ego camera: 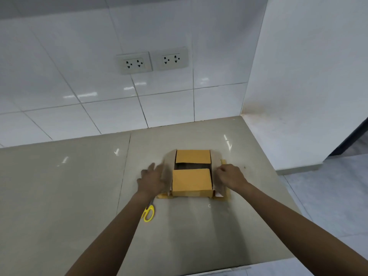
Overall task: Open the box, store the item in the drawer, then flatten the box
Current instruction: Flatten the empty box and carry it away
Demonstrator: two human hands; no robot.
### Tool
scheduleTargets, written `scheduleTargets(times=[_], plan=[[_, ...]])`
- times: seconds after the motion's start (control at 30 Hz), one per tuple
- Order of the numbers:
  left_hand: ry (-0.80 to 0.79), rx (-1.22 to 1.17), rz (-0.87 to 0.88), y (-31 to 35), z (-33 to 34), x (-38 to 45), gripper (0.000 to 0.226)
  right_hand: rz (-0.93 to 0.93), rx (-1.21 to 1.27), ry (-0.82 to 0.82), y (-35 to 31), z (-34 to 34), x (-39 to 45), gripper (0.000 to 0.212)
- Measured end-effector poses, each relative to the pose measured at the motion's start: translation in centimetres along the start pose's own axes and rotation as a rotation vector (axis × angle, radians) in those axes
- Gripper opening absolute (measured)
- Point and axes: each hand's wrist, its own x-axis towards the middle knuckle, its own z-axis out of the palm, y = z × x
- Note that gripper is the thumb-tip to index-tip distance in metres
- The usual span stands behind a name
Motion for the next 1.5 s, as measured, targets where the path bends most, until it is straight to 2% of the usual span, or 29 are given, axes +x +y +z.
scheduleTargets(times=[0.03,0.1,0.2,0.3,0.37,0.43,0.53,0.6,0.63,0.7,0.8,0.9,1.03,1.1,1.23,1.37,1.43,1.5], plan=[[-0.042,-0.022,0.045,0.6,0.1,0.0,0.054,0.029,0.061,-0.044,-0.2,0.2,0.0,0.034],[-0.140,-0.236,0.070,1.8,0.1,-0.1,0.035,0.132,0.244,-0.105,-0.9,0.6,-0.1,0.033],[-0.243,-0.704,-0.161,2.5,-0.6,0.1,0.025,0.298,0.448,-0.149,-1.8,0.6,-0.2,0.033],[-0.363,-0.890,-0.237,2.4,-1.4,0.3,0.020,0.383,0.522,-0.240,-2.3,-0.1,-0.1,0.033],[-0.478,-1.002,-0.215,1.5,-1.7,0.5,0.026,0.420,0.568,-0.360,-2.1,-1.1,-0.1,0.041],[-0.634,-1.073,-0.149,0.2,-1.7,0.7,0.050,0.403,0.626,-0.496,-1.3,-2.2,0.1,0.062],[-0.759,-0.909,0.045,-1.0,-0.8,0.9,0.089,0.272,0.544,-0.658,-0.3,-2.9,0.0,0.110],[-0.757,-0.733,0.134,-0.9,-0.1,0.5,0.121,0.159,0.375,-0.677,-0.5,-2.2,-0.9,0.117],[-0.725,-0.663,0.155,-0.6,0.1,0.2,0.132,0.093,0.287,-0.635,-0.5,-1.5,-1.2,0.117],[-0.602,-0.528,0.217,0.1,0.5,-0.4,0.138,-0.033,0.128,-0.523,-0.2,0.0,-1.4,0.119],[-0.357,-0.375,0.293,0.8,1.4,-1.1,0.135,-0.114,0.026,-0.383,0.2,1.3,-1.5,0.119],[-0.324,-0.312,0.296,0.7,1.9,-1.0,0.131,-0.155,-0.012,-0.315,0.4,1.1,-1.9,0.109],[-0.332,-0.287,0.284,0.9,1.7,-1.0,0.130,-0.361,-0.211,-0.154,0.6,0.3,-2.3,0.054],[-0.339,-0.290,0.286,0.9,1.8,-0.9,0.131,-0.450,-0.372,-0.129,0.6,-0.4,-1.7,0.037],[-0.338,-0.297,0.276,0.9,1.7,-0.8,0.131,-0.487,-0.515,-0.060,0.0,-2.0,0.3,0.044],[-0.327,-0.309,0.276,1.0,1.6,-1.0,0.132,-0.516,-0.451,0.022,-1.2,-3.1,2.1,0.032],[-0.322,-0.318,0.273,1.0,1.7,-0.9,0.132,-0.556,-0.485,-0.014,-1.5,-2.8,2.4,0.025],[-0.315,-0.321,0.274,1.1,1.8,-0.9,0.133,-0.600,-0.629,-0.106,-1.2,-2.1,2.7,0.029]])
